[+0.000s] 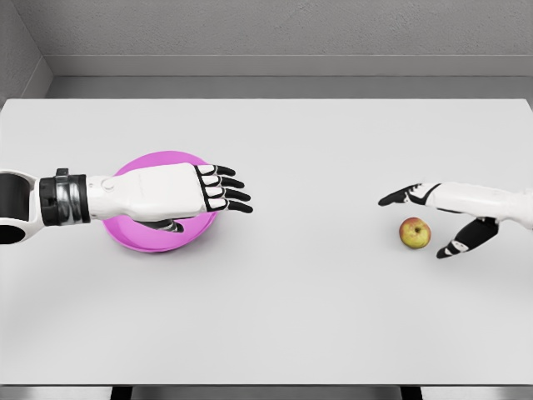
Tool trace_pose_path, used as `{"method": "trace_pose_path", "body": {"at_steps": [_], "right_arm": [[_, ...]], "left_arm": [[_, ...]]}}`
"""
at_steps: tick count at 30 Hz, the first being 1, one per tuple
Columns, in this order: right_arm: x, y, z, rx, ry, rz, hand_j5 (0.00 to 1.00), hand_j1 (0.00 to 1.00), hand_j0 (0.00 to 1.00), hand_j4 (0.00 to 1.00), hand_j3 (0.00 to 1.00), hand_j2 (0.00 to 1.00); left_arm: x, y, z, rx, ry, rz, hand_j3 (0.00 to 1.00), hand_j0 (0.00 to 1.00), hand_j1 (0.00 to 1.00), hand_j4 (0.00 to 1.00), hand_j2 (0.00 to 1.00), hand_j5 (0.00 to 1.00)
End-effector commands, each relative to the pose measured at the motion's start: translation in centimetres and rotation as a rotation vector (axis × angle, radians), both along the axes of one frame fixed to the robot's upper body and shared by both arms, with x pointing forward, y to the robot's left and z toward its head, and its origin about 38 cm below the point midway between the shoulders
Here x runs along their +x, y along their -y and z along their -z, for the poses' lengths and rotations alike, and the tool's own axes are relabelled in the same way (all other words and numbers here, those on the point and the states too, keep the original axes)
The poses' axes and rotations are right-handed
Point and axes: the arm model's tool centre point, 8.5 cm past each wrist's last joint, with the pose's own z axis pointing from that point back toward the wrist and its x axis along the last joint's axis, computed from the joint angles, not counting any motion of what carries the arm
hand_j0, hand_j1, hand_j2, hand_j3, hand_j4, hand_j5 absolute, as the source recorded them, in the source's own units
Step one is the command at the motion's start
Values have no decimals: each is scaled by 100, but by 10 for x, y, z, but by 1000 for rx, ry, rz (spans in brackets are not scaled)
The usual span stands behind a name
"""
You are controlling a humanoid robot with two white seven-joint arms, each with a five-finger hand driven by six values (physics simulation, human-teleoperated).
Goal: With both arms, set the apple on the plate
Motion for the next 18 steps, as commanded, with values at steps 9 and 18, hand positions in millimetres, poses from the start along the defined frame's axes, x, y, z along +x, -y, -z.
{"method": "trace_pose_path", "body": {"at_steps": [9, 18], "right_arm": [[18, -7, 40, -56, -47, 41, 100, 100, 100, 100, 100, 100], [22, -13, 49, -69, -59, 36, 100, 100, 100, 100, 100, 100]], "left_arm": [[0, -1, -1, -5, -3, -3, 100, 100, 100, 100, 100, 100], [0, -1, 0, -5, -5, -4, 100, 100, 100, 100, 100, 100]]}}
